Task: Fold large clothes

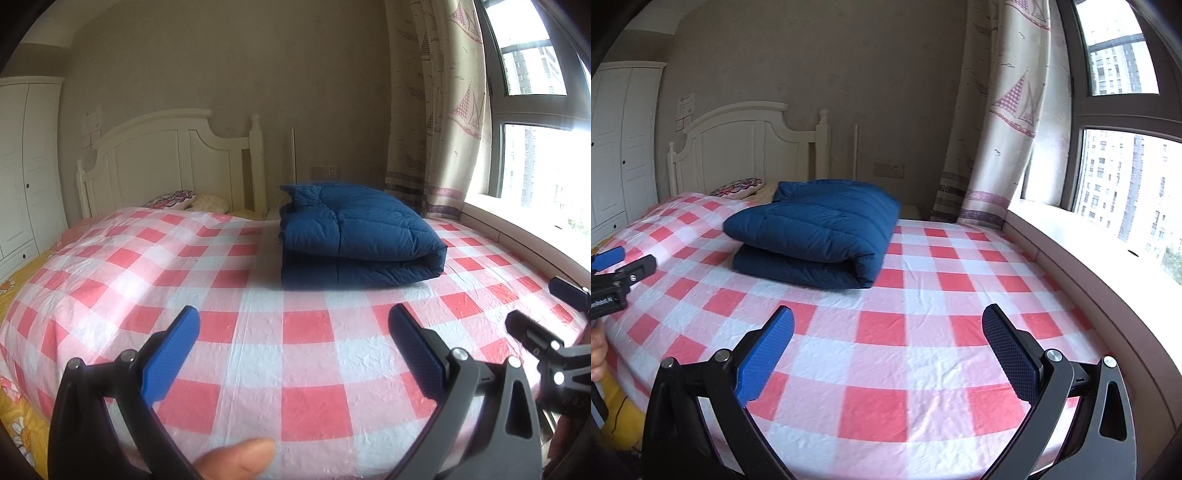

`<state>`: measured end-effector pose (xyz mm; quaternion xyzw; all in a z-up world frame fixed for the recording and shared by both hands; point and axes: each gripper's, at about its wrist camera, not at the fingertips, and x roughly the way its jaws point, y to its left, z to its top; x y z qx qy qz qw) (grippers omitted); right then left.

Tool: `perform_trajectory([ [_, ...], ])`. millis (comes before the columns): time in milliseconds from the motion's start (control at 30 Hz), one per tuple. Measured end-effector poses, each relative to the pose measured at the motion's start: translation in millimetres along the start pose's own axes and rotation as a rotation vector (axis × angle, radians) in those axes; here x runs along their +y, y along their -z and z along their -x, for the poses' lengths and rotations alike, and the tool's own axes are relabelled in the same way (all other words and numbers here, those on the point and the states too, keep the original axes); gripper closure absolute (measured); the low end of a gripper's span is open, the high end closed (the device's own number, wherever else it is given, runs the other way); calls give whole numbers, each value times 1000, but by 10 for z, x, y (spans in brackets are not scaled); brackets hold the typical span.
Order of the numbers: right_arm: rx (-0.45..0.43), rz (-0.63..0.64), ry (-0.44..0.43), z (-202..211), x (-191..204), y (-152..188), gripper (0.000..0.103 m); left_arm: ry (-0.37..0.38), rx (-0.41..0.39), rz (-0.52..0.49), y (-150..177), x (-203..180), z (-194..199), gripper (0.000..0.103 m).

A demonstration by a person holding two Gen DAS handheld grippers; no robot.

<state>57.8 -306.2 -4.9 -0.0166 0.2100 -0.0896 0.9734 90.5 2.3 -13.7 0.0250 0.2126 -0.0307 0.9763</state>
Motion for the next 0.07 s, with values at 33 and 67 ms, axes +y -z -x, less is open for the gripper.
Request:
perform_trajectory([
  [33, 28, -40, 44, -81, -409, -135, 5, -4, 21, 19, -81, 159, -94, 2],
  [67, 28, -40, 44, -81, -409, -135, 5, -13, 43, 43, -182, 361, -201, 2],
])
